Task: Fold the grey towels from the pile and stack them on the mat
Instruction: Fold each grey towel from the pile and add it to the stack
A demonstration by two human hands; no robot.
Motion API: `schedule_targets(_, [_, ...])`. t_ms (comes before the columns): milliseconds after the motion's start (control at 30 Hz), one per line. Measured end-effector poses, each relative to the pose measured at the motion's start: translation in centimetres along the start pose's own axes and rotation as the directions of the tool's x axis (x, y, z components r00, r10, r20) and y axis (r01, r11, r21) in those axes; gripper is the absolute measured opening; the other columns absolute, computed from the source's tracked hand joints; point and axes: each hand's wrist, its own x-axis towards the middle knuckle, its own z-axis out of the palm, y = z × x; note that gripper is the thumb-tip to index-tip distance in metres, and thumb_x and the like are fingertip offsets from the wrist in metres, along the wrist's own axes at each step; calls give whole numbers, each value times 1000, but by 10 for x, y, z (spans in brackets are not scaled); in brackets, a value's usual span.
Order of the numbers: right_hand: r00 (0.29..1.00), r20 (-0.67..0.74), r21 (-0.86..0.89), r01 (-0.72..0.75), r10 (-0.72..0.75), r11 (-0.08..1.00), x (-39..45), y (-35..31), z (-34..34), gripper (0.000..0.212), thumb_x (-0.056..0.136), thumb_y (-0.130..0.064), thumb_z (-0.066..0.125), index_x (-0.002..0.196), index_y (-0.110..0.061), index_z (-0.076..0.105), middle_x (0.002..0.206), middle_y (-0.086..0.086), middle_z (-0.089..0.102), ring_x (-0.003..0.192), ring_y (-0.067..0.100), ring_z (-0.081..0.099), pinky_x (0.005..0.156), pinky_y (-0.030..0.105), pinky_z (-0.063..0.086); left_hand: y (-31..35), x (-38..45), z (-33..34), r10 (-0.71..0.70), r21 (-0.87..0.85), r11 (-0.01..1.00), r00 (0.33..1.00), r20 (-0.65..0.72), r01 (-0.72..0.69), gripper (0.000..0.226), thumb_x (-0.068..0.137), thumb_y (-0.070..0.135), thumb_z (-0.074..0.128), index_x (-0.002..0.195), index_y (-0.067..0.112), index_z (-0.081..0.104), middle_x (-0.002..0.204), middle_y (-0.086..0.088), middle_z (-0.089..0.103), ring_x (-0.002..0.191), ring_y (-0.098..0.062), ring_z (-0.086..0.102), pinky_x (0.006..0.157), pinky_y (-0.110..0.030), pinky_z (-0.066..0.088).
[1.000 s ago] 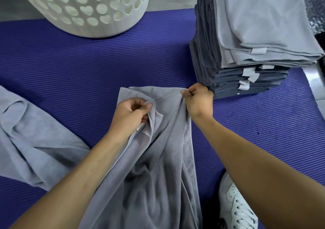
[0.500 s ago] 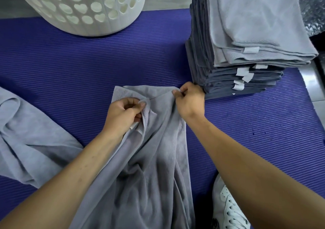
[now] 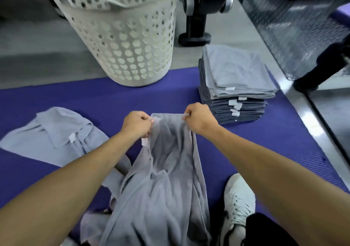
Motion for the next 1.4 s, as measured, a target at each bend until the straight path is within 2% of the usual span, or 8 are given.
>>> schedule_targets(167, [992,-121,-38,21,-26,999,-62,-67,-79,24,97,-14,49,104,5,63,105,21,65,95,34,60,74,37,46,54,-72,-82,161,114,983,972,-172,-142,20,92,18,61,82,1,68,70,-9,70,72,-26,69,72,-38,59])
schedule_targets(333, [882,-426,69,256,-204,964,-149,-117,-127,19,99,-18,43,91,-4,53,88,15,61,82,35,56,64,39,44,90,-165,-144,371,30,914,803,-467,-405,13,95,15,53,89,10,63,83,-5,68,77,-24,63,65,-34,47])
schedule_targets(433, [904,-349,-60,242,-248,968,-192,-117,-133,17,96,-19,49,91,-3,55,90,12,61,84,33,57,71,42,48,84,-205,-160,433,144,899,792,-431,-414,14,93,13,50,85,15,62,84,-3,66,71,-19,58,61,-31,44])
schedule_targets(667, [819,-521,75,327,-243,942,-256,-113,-142,17,98,-23,44,91,-14,55,79,6,63,76,24,59,65,37,47,76,-271,-180,519,192,853,756,-399,-485,15,94,16,57,83,9,65,74,-2,66,68,-16,61,53,-14,41])
schedule_targets(833, [698,-651,113,477,-298,872,-284,-133,-160,14,95,-19,47,87,-17,58,70,-2,58,66,8,52,53,20,34,87,-303,-194,477,-62,807,709,-519,-588,14,91,15,60,83,10,70,78,3,66,76,-15,57,71,-29,45])
schedule_targets(1133, [970,-234,107,100,-73,989,-213,-120,-145,24,96,-12,46,81,0,61,67,19,69,62,30,69,65,37,60,75,-238,-181,252,26,966,917,-310,-256,18,89,9,56,78,-1,66,62,-6,63,59,-25,58,54,-27,49])
schedule_targets(1267, [963,-266,86,68,-43,994,-163,-116,-132,19,94,-11,48,87,1,61,83,18,66,78,31,64,65,30,50,80,-182,-179,185,-29,978,925,-332,-206,20,92,7,53,74,9,61,77,-15,71,80,-33,72,78,-44,60])
schedule_targets(1400, [911,-388,205,233,-140,951,-124,-141,-137,14,95,-10,42,88,-5,53,81,9,58,73,22,53,56,29,36,115,-140,-193,281,-71,936,854,-439,-344,13,98,16,53,96,10,64,100,-9,69,93,-27,67,86,-43,56])
